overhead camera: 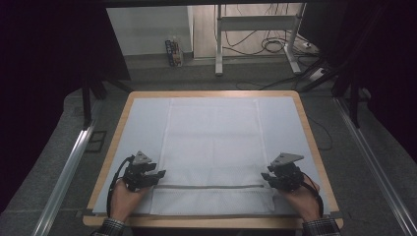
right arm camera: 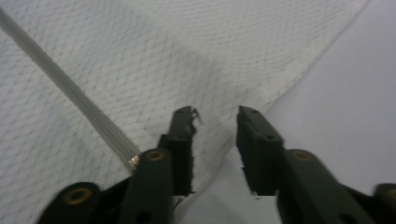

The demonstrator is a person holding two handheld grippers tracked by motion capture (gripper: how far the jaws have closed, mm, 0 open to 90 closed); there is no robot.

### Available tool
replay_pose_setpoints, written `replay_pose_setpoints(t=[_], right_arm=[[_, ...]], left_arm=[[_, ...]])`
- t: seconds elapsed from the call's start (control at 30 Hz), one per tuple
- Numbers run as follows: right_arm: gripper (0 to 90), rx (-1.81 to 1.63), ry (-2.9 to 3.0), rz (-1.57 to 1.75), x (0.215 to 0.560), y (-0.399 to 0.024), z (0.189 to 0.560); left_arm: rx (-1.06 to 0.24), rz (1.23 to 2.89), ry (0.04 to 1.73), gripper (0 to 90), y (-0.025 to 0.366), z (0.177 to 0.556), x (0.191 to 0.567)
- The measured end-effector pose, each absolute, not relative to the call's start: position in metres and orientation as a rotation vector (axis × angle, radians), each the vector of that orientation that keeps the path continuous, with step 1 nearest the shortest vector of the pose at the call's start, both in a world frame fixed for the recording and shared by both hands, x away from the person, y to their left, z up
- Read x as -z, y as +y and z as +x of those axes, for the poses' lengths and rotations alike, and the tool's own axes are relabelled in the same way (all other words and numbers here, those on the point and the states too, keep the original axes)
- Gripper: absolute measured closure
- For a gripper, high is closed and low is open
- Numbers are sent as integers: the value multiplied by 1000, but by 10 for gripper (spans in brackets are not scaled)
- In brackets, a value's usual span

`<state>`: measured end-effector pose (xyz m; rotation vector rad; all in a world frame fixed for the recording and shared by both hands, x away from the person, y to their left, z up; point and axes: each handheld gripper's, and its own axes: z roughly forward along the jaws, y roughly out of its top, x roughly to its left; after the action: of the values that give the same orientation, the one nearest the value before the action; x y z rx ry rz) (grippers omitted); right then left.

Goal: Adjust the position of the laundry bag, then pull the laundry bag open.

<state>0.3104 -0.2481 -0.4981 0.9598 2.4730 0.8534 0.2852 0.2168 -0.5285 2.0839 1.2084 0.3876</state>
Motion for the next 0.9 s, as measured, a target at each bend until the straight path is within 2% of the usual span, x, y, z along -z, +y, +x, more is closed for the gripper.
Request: replay_pose_setpoints(t=[0.07,0.1,0.13,0.17,0.2,0.23,0.27,0.3,0.4,0.9], right_arm=[[490,-860,2461,971,499,-249,312],[490,-860,2461,971,499,-249,312],[421,-869,2451,981,500,-250,313],[421,-869,2451,981,500,-250,313],[347,-885,2436,1001,501,-251,315],[347,-885,2436,1001,501,-251,315],[274,-930,2417,1036,502,-253,318],[274,-930,2417,1036,502,-253,318],[197,-1013,2416,1109,505,-256,323],[36,-1052,2435,1050,508,-253,323]], left_arm=[[-421,2090,1198,358,216,284,530],[-429,2088,1196,358,216,284,530],[-407,2072,1178,284,218,284,530],[-407,2072,1178,237,218,284,530],[-363,2044,1170,178,219,284,531],[-363,2044,1170,117,219,284,531],[-347,2036,1171,67,219,284,531],[-341,2036,1172,67,219,285,531],[-346,2079,1163,26,217,285,534],[-401,2125,1151,42,213,284,535]])
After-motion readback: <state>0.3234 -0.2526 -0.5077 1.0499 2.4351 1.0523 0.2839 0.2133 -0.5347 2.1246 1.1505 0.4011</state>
